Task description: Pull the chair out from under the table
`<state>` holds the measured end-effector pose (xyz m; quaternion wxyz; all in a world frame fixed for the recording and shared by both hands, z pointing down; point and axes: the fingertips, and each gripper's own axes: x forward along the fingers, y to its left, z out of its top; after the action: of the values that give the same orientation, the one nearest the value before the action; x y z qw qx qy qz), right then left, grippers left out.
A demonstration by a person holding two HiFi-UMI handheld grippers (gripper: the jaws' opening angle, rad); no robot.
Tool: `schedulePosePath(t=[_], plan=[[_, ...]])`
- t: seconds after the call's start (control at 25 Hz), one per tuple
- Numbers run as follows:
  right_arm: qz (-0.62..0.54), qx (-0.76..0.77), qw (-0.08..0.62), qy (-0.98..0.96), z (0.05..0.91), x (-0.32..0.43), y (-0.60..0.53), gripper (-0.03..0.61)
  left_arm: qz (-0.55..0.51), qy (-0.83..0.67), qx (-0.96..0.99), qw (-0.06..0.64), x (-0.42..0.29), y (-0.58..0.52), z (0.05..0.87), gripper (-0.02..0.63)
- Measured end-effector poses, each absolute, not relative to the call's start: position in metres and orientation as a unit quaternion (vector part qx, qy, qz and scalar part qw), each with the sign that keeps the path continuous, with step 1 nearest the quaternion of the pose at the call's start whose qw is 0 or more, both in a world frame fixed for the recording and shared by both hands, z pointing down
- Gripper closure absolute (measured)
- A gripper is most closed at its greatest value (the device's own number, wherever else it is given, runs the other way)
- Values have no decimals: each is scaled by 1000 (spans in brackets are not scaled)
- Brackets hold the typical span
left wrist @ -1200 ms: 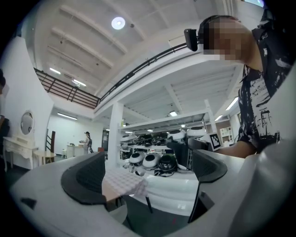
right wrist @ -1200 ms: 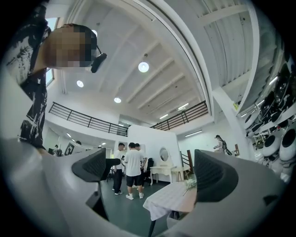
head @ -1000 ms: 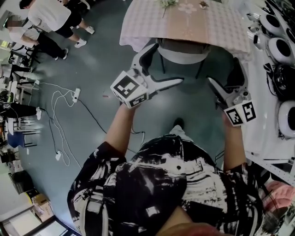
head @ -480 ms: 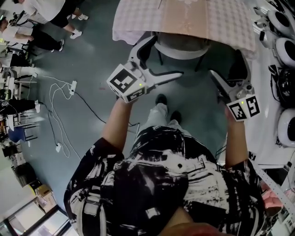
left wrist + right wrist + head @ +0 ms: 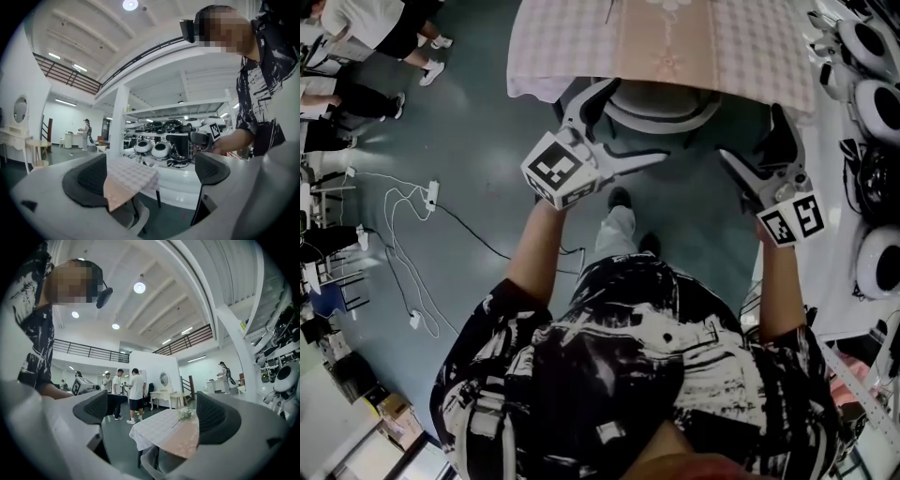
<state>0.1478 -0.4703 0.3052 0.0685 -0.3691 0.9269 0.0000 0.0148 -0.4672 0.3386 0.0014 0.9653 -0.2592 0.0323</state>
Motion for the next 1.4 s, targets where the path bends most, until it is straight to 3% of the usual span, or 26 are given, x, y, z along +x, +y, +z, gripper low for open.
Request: schedulePosePath(t=[0.24,0.52,0.76,1.04,1.2,1.4], plan=[[-8,-355,-7,935,348,99,-530,8,102,-211,972,-14,-14,-525,380,51],[22,-282,-187,941,462,55,-572,9,294,-102,949,-55,-13,-560,501,51],[10,-196,-323,926,569,30,-580,9,386,-33,921,-39,13,-568,598,51],[86,-50,-482,871,680,26,-574,17,517,24,852,-74,14,-571,709,52],[103,-3,-532,841,723,28,-576,49,552,39,829,-83,16,-575,743,52],[105,21,-563,819,759,29,-582,135,566,49,820,-70,25,-578,770,65]])
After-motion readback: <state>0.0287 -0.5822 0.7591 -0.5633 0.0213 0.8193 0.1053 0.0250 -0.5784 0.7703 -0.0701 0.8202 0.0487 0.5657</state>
